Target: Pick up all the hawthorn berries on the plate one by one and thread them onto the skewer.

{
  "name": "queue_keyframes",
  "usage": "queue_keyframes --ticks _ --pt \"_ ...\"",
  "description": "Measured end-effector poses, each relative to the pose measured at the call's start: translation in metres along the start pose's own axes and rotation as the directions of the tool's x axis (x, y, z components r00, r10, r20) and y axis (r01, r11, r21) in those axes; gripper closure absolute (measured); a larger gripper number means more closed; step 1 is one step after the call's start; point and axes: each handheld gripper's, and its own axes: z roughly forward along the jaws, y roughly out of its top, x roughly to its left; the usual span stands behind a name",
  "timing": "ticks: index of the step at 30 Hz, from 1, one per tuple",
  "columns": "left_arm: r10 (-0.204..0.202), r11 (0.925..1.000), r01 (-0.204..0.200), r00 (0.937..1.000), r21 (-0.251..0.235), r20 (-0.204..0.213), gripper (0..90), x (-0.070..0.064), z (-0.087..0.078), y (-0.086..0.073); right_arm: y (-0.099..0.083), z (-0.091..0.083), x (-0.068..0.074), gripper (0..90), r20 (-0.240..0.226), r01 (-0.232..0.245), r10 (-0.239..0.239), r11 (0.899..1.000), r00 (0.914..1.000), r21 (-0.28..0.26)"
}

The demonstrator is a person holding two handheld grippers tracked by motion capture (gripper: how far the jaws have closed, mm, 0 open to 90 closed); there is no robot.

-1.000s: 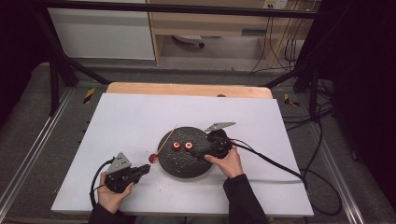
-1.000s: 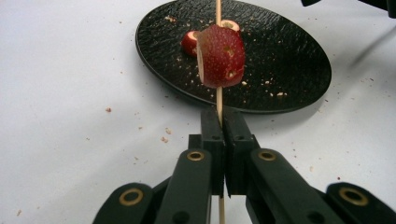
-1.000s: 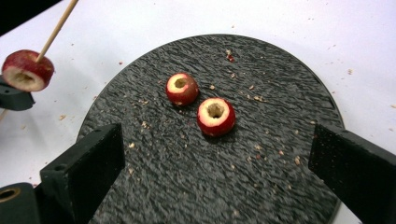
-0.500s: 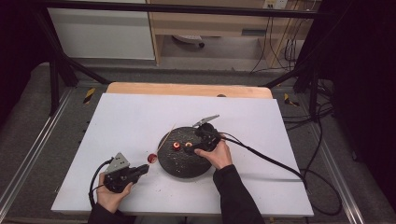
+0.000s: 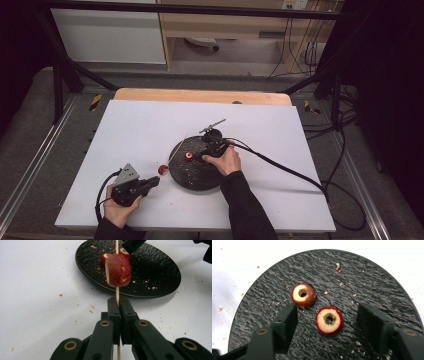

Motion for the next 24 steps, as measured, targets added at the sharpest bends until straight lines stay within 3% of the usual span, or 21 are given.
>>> queue_keyframes --ticks 5,16,24 --pt "-0.002 1.0 0.002 1.0 0.0 0.001 88.1 0.0 0.0 0.0 0.001 0.005 -0.003 48.8 0.007 -0.03 0.03 0.999 0.9995 0.029" --pt "-0.002 1.0 0.002 1.0 0.003 0.002 88.1 0.0 0.0 0.0 0.001 0.011 -0.006 59.8 -0.006 -0.06 0.06 0.996 0.9982 0.07" --pt "0.002 1.0 -0.002 1.0 0.005 0.001 88.1 0.0 0.001 0.0 0.002 0.012 -0.007 60.3 -0.01 -0.078 0.079 0.994 0.9968 0.08"
